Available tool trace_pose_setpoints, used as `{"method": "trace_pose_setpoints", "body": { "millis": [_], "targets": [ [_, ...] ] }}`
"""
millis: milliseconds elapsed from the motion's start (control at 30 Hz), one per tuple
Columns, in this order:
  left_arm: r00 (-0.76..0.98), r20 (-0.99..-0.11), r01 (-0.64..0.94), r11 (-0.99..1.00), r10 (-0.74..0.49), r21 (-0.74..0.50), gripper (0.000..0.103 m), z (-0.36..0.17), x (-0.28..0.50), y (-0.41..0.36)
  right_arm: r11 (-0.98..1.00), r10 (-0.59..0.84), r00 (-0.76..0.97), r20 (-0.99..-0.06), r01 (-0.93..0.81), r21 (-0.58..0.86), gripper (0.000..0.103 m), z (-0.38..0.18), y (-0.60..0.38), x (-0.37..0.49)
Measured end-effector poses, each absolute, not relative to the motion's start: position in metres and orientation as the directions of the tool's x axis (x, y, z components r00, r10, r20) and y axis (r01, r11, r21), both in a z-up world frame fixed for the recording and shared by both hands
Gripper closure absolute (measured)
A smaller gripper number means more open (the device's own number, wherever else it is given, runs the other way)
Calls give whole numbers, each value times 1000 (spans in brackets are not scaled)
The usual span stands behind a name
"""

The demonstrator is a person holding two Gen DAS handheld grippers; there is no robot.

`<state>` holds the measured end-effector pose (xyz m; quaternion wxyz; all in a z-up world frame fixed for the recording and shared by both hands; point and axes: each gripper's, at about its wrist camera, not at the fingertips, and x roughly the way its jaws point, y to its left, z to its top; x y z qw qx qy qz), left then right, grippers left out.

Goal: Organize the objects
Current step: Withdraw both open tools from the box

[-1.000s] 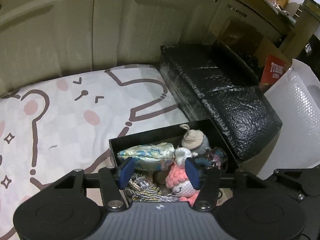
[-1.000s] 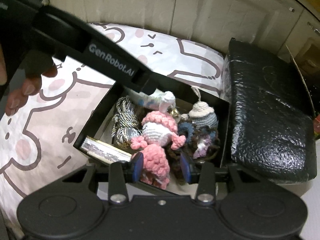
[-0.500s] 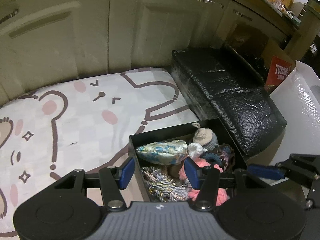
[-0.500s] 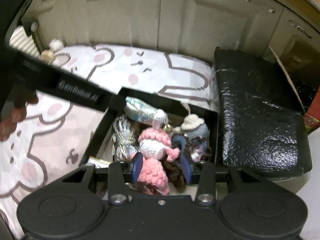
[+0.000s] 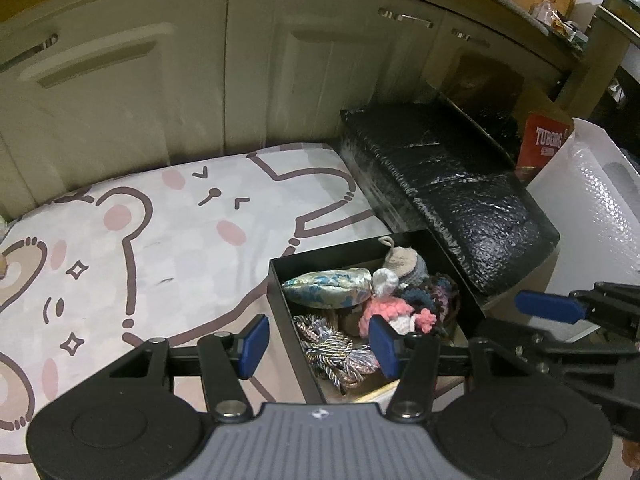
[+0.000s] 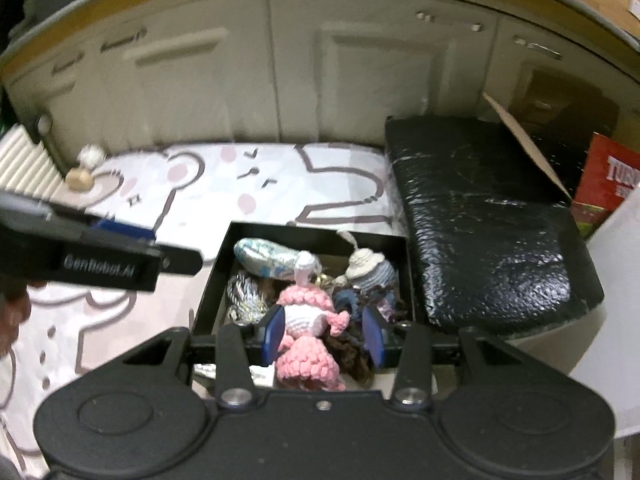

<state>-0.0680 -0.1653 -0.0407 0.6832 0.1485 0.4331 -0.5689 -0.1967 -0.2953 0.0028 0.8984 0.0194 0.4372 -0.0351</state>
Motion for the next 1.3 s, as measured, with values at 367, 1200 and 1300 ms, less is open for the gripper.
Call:
{"method": "trace_pose_setpoints", "body": {
  "millis": [367, 1200, 1300],
  "targets": [
    [32, -746, 892, 356, -665, -279, 45, -26, -64, -139, 980, -130, 638, -759, 198, -1, 57, 17, -296, -214],
    [203, -734, 837, 504, -648, -214, 0, -10, -62, -84, 956, -230, 639, -734, 291, -47, 17, 41, -285, -244],
    [211, -723, 830, 512, -657, -223, 0, -6, -63, -79, 950, -255, 629, -735, 305, -68, 9, 43, -284, -246]
  ]
}}
